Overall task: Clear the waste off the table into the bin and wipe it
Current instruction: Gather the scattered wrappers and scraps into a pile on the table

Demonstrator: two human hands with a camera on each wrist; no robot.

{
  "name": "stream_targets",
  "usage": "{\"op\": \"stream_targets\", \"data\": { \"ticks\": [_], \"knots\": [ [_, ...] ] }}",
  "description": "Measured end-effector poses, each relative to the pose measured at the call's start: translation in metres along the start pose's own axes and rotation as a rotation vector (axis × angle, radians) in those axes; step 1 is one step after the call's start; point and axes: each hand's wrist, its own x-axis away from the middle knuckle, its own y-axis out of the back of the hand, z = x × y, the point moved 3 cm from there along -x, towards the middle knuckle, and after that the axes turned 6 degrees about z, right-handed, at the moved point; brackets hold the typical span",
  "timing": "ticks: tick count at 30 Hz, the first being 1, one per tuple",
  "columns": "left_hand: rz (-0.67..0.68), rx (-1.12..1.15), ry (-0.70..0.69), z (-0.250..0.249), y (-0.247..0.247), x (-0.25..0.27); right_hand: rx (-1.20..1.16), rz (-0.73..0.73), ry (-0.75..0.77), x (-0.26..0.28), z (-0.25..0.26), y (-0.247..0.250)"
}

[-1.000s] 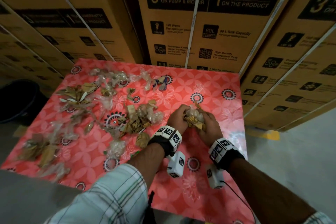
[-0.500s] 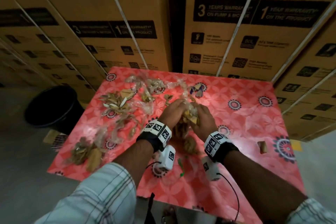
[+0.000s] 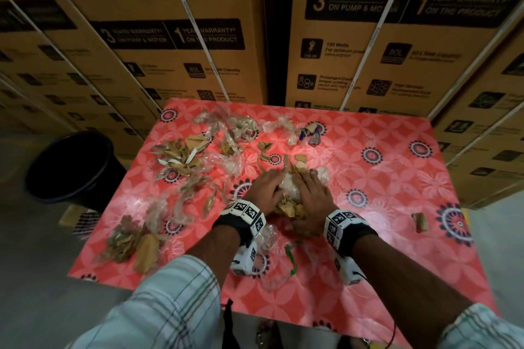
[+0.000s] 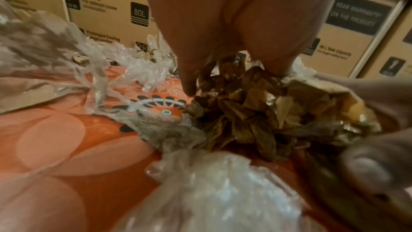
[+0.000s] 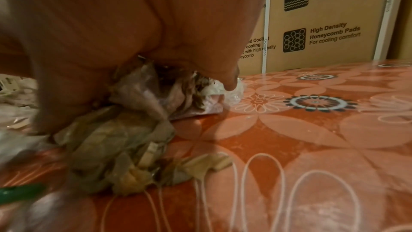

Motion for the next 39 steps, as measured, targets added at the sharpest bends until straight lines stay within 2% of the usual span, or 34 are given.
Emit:
{"op": "stream_targets", "data": {
  "ticks": [3, 8, 12, 19, 22, 26, 28, 31, 35, 39],
  "knots": [
    [0.033, 0.062, 0.056, 0.012, -0.011, -0.003, -0.011, 0.023, 0.074, 0.000, -0.006, -0.005],
    [0.053, -0.013, 0.092, 0.018, -0.012, -0.003, -0.025, -0.140, 0.202, -0.004, -0.009, -0.018],
    [0.106, -0.058, 0.048, 0.019, -0.016, -0.004, 0.039, -0.190, 0.100, 0.001, -0.014, -0.023],
    [0.215, -0.184, -0.046, 0.029, -0.021, -0.004, 0.064, -0.119, 0.010, -0.001, -0.014, -0.021],
    [0.183, -0.234, -0.011, 0.024, -0.024, -0.001, 0.057, -0.068, 0.019, 0.003, -0.014, -0.017],
    [0.098, -0.240, 0.099, 0.011, -0.033, 0.005, 0.160, -0.011, 0.152, 0.021, -0.021, -0.009],
    [0.079, -0.231, 0.091, 0.011, -0.036, 0.003, 0.231, 0.013, 0.189, 0.030, -0.025, -0.009],
    [0.073, -0.194, 0.059, 0.017, -0.038, 0.002, 0.200, -0.092, 0.241, 0.024, -0.026, -0.016],
    [0.038, -0.128, 0.047, 0.012, -0.039, 0.003, 0.160, -0.083, 0.175, 0.010, -0.027, -0.019],
    [0.014, -0.063, 0.057, 0.002, -0.041, 0.008, 0.083, -0.097, 0.200, 0.010, -0.029, -0.023]
  ]
}}
